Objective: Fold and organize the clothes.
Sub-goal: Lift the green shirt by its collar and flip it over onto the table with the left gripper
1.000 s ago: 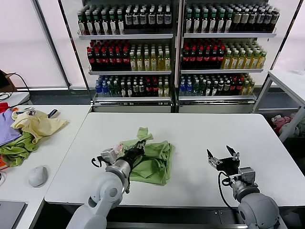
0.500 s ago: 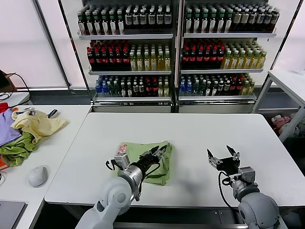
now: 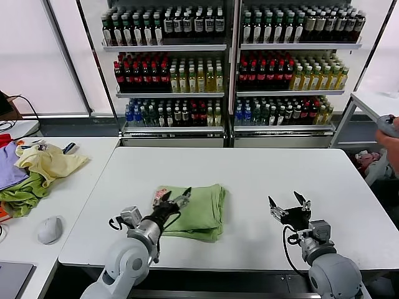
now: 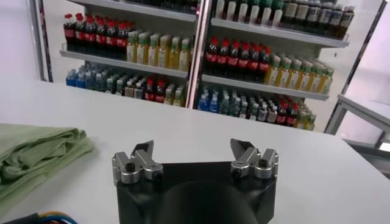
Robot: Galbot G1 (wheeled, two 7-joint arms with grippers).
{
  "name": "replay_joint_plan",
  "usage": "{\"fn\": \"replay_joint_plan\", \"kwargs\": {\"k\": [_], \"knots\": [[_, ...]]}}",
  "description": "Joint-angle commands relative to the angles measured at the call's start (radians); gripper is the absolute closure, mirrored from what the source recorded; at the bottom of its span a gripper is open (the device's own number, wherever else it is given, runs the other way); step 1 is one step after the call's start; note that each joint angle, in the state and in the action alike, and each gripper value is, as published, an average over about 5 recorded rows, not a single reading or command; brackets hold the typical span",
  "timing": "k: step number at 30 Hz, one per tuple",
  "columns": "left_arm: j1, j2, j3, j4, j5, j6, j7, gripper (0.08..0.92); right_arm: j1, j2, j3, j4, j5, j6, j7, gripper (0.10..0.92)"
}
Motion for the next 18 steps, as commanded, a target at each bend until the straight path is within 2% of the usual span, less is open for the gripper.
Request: {"fn": "replay_joint_plan", "kwargs": {"k": [1,13,18], "knots": [[0.031,0.028,-0.046,0.197,0.35,-0.119,-0.01,0.178,-0.006,0.001,0.003,0.006,-0.003,0.0,0.001,0.203],[0.014,0.021,-0.013,0.197,0.292,0.017,0.012,0.177,-0.024,0.0,0.013,0.027,-0.005,-0.002,0.001,0.203],[0.016,0.026,-0.013,0.172,0.202,0.036,0.016,0.183,-0.029,-0.001,0.017,0.034,-0.005,-0.004,0.001,0.203]]}}
